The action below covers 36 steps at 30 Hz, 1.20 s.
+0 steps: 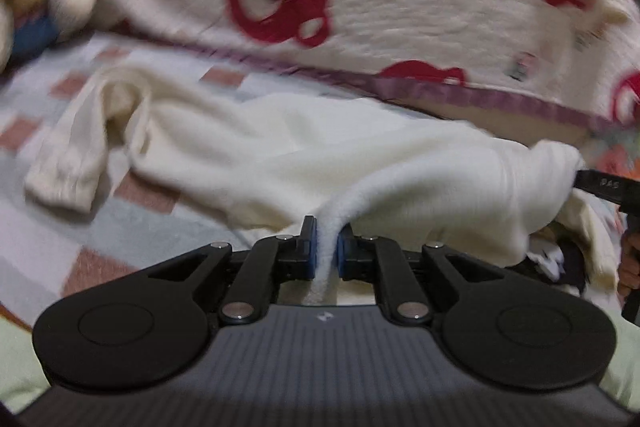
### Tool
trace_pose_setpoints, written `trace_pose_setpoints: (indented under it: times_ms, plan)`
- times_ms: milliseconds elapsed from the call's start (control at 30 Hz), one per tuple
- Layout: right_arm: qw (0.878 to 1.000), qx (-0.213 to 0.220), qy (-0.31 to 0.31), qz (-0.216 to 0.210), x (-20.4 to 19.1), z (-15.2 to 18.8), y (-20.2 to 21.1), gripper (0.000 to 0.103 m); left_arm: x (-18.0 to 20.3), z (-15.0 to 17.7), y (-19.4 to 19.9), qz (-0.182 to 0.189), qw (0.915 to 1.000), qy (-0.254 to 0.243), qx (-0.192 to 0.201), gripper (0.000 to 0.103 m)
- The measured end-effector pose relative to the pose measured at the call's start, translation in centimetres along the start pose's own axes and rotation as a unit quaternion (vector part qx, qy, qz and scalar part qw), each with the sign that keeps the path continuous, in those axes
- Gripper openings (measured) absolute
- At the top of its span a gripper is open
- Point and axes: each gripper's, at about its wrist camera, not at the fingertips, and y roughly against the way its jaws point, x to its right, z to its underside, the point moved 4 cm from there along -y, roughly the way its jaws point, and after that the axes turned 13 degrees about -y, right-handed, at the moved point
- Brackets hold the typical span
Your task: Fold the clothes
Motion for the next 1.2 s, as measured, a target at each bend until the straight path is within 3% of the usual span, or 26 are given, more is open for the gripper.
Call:
trace_pose_setpoints:
  times_ms: [67,167,300,433,467,500,533,567,667,733,867,967,1067,1200]
  plan:
    - [0.999,-0.019,-0.005,0.026,-0.6,-0.5,-2.7,0.031,-0.8,0.5,-0.8,-0.004,0.9996,0.028,-0.008,0.022]
    - [0.998,-0.035,-0.04,0.043,-0.7,0.0,-5.1,0.033,-2.0,1.3,-1.9,-0.009,0.9973,0.07,-0.021,0.035]
    - [0.994,-0.013,-0.106,0.02,0.6,1.6,-5.4,0.033,-1.9,2.1,-1.2,-0.038,0.9978,0.037,-0.04,0.053]
    - [0.99,-0.031,-0.136,0.013,1.7,1.3,-6.5,0.037,-2.2,2.6,-1.8,-0.052,0.9966,0.022,-0.06,0.058]
    - [0.989,-0.036,-0.142,0.013,1.8,1.1,-6.5,0.038,-2.4,2.7,-2.2,-0.059,0.996,0.019,-0.064,0.058]
    - [0.988,-0.04,-0.147,0.012,1.9,1.0,-6.5,0.039,-2.6,2.8,-2.5,-0.066,0.9953,0.016,-0.068,0.049]
    - [0.987,-0.044,-0.152,0.011,2.0,0.9,-6.6,0.042,-2.9,2.8,-2.9,-0.073,0.9946,0.013,-0.073,0.027]
    - [0.984,-0.062,-0.168,0.02,2.0,1.3,-6.2,0.049,-3.1,2.9,-3.2,-0.08,0.9937,0.01,-0.077,0.021]
    - [0.964,-0.094,-0.247,0.032,2.3,3.5,-3.5,0.053,-3.7,3.1,-4.3,-0.102,0.9907,0.002,-0.09,0.011]
    - [0.959,-0.066,-0.277,0.011,2.3,6.0,-0.2,0.058,-4.3,2.9,-3.8,-0.107,0.9909,0.011,-0.08,0.011]
    - [0.982,-0.073,-0.174,0.007,-0.8,9.1,0.5,0.059,-5.2,2.6,-3.2,-0.112,0.9913,0.027,-0.064,0.011]
    - [0.993,-0.08,-0.09,0.006,-3.2,11.3,0.8,0.059,-5.7,2.6,-2.9,-0.113,0.9912,0.038,-0.056,0.011]
    - [0.996,-0.087,-0.005,0.005,-5.5,13.5,1.1,0.059,-5.7,2.6,-2.9,-0.119,0.9908,0.036,-0.053,0.011]
    - [0.99,-0.094,0.109,0.003,-8.7,16.4,1.5,0.06,-5.8,2.7,-2.8,-0.128,0.9901,0.029,-0.05,0.014]
